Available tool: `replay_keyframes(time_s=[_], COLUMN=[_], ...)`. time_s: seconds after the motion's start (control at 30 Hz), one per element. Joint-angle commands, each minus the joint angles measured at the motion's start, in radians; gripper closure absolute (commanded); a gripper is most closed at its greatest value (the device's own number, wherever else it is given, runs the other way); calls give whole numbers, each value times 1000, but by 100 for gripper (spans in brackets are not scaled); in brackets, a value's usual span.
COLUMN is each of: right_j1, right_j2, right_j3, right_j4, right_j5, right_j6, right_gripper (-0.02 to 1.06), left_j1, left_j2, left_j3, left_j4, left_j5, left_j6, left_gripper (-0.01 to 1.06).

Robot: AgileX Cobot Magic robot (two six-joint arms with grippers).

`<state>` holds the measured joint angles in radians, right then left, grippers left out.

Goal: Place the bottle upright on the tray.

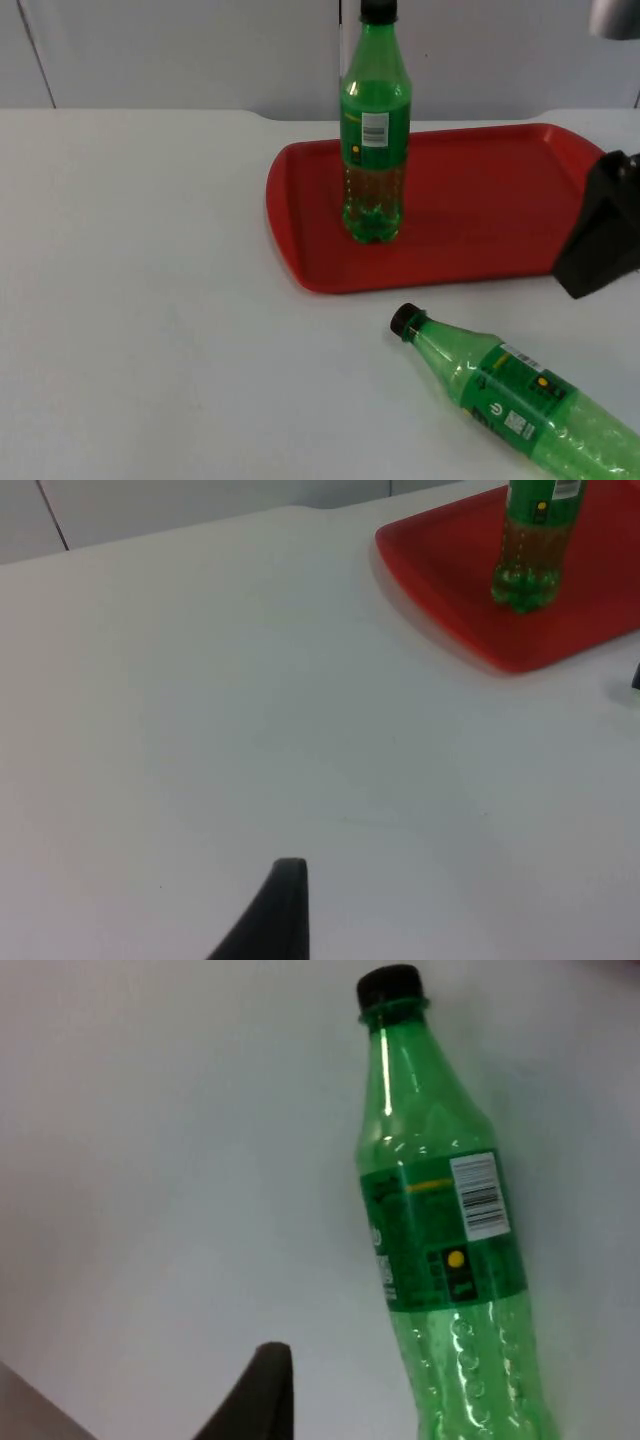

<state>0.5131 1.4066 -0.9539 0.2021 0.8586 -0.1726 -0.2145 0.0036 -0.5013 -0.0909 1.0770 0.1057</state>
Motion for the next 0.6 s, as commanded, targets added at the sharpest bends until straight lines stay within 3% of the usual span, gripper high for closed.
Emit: replay_keyframes(time_s=[0.0, 0.2, 0.57], right_j1=[22, 85, 90], right_j2=[-3, -3, -3], right_j3=[-5, -5, -5], right_j4=[1, -96, -103], right_j5=[-15, -29, -67], right_j6=[20, 95, 136], right_gripper=[0, 0, 0], left_j1=[-6, -6, -6], left_j2=[-4, -4, -4], left_j3=[5, 5, 5], left_j4=[-6, -6, -10], left_j5=[0, 0, 0], left_j6=[-9, -10, -10], left_gripper=[0, 0, 0])
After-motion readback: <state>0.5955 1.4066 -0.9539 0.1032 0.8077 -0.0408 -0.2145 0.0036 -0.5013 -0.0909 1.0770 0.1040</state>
